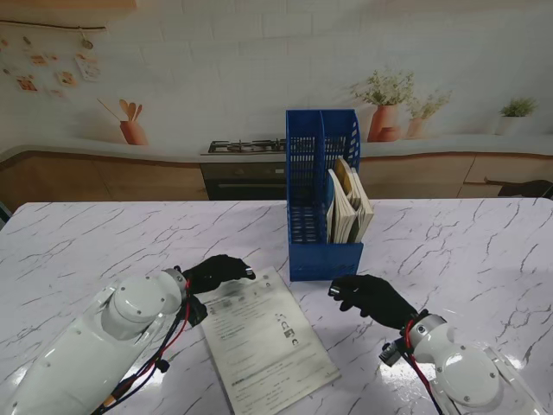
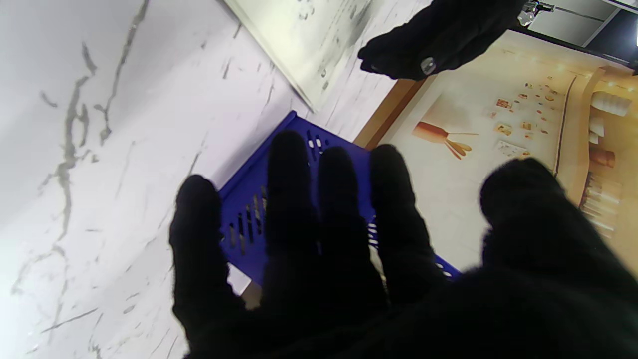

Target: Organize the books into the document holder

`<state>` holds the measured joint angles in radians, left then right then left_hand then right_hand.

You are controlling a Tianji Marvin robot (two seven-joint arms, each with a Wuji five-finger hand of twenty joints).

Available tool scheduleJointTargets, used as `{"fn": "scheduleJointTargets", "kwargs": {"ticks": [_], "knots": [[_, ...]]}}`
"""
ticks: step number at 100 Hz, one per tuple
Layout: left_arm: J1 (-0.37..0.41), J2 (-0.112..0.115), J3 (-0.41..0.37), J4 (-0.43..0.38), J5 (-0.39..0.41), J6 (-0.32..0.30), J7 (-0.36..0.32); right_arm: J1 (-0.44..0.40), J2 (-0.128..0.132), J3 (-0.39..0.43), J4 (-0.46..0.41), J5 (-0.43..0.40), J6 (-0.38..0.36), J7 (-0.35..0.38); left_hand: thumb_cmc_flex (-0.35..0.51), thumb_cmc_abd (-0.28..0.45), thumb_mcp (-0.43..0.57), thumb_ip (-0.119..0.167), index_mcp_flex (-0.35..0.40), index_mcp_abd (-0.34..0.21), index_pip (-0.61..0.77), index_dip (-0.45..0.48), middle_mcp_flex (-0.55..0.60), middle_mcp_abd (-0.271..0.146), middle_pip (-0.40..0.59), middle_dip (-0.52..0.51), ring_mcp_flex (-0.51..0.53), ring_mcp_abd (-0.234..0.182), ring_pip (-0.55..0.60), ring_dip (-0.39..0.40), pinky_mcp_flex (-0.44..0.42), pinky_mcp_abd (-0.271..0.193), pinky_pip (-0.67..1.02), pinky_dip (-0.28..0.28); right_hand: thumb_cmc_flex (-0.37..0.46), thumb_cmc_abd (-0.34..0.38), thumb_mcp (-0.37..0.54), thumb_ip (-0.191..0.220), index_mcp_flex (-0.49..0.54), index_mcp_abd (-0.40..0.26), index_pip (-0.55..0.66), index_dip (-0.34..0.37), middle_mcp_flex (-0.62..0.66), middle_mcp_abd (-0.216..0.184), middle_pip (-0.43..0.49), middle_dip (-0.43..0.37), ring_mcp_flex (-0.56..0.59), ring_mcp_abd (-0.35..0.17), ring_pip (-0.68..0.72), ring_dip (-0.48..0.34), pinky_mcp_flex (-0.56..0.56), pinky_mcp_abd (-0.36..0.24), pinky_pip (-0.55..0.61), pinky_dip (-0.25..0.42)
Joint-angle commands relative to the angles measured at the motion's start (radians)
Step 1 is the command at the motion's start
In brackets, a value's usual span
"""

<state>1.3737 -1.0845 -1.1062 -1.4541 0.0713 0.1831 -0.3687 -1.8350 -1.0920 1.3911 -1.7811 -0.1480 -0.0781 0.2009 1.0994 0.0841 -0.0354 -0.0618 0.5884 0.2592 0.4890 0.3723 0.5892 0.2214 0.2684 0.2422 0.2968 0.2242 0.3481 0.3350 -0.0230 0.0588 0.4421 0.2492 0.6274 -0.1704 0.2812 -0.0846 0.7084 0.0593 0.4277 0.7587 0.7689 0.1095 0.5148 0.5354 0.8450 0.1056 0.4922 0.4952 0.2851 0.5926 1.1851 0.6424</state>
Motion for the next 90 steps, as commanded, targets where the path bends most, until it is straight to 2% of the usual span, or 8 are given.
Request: {"fn": "scheduleJointTargets", "kwargs": {"ticks": [1,27,48,66,90], "knots": [[-0.028,-0.009,0.028,0.033,-0.027,-0.016,-0.041,-0.007,-0.005,-0.001,-0.001,0.004,0.001,0.001,0.041,0.020,0.011,0.000,0.011,0.003,0.005,0.007,-0.013,0.005,0.021,0.010,-0.010,-0.018,-0.019,0.007,0.001,-0.078,-0.009,-0.013,0.006,0.029,-0.024,0.030,-0.022,-0.026,-0.010,-0.002,-0.005,-0.003,-0.002,-0.003,-0.002,0.004,-0.009,-0.010,0.000,-0.047,0.005,-0.006],[-0.067,0.003,0.112,0.087,-0.044,-0.014,-0.119,-0.007,-0.005,0.001,0.004,0.009,-0.006,0.001,0.067,0.044,-0.001,-0.010,0.037,0.010,0.013,-0.001,0.006,0.014,0.022,0.010,-0.010,-0.032,-0.007,0.000,0.003,-0.097,-0.018,-0.019,0.008,0.032,-0.026,0.030,-0.026,-0.023,-0.010,-0.002,-0.012,-0.003,0.001,-0.002,-0.008,0.002,-0.008,-0.010,-0.002,-0.052,0.004,-0.007],[-0.079,0.004,0.168,0.109,-0.073,-0.061,-0.146,-0.006,-0.005,0.000,0.006,0.013,-0.008,0.003,0.070,0.049,-0.008,-0.011,0.040,0.009,0.015,-0.006,0.010,0.012,0.022,0.011,-0.012,-0.037,0.002,-0.004,0.006,-0.105,-0.025,-0.022,0.010,0.034,-0.030,0.030,-0.027,-0.021,-0.011,-0.002,-0.013,-0.001,0.003,-0.001,-0.010,0.002,-0.007,-0.009,-0.002,-0.053,0.004,-0.008],[-0.070,0.007,0.194,0.094,-0.093,-0.093,-0.157,-0.006,-0.005,0.002,0.007,0.015,-0.004,0.007,0.072,0.053,-0.009,-0.012,0.046,0.011,0.026,-0.003,0.019,0.014,0.025,0.012,-0.007,-0.036,0.010,-0.007,0.009,-0.105,-0.022,-0.021,0.012,0.035,-0.034,0.031,-0.026,-0.020,-0.012,-0.003,-0.011,-0.001,0.002,-0.002,-0.008,0.004,-0.006,-0.009,-0.002,-0.053,0.005,-0.008],[-0.032,0.030,0.181,0.027,-0.075,-0.086,-0.203,-0.007,-0.006,0.004,0.007,0.013,-0.002,0.004,0.075,0.064,-0.011,-0.013,0.060,0.011,0.050,0.005,0.040,0.016,0.028,0.014,0.009,-0.031,0.021,-0.007,0.008,-0.099,0.011,-0.003,0.012,0.034,-0.040,0.031,-0.023,-0.022,-0.012,-0.004,-0.005,-0.002,-0.001,-0.004,-0.002,0.007,-0.006,-0.010,0.002,-0.048,0.007,-0.006]]}}
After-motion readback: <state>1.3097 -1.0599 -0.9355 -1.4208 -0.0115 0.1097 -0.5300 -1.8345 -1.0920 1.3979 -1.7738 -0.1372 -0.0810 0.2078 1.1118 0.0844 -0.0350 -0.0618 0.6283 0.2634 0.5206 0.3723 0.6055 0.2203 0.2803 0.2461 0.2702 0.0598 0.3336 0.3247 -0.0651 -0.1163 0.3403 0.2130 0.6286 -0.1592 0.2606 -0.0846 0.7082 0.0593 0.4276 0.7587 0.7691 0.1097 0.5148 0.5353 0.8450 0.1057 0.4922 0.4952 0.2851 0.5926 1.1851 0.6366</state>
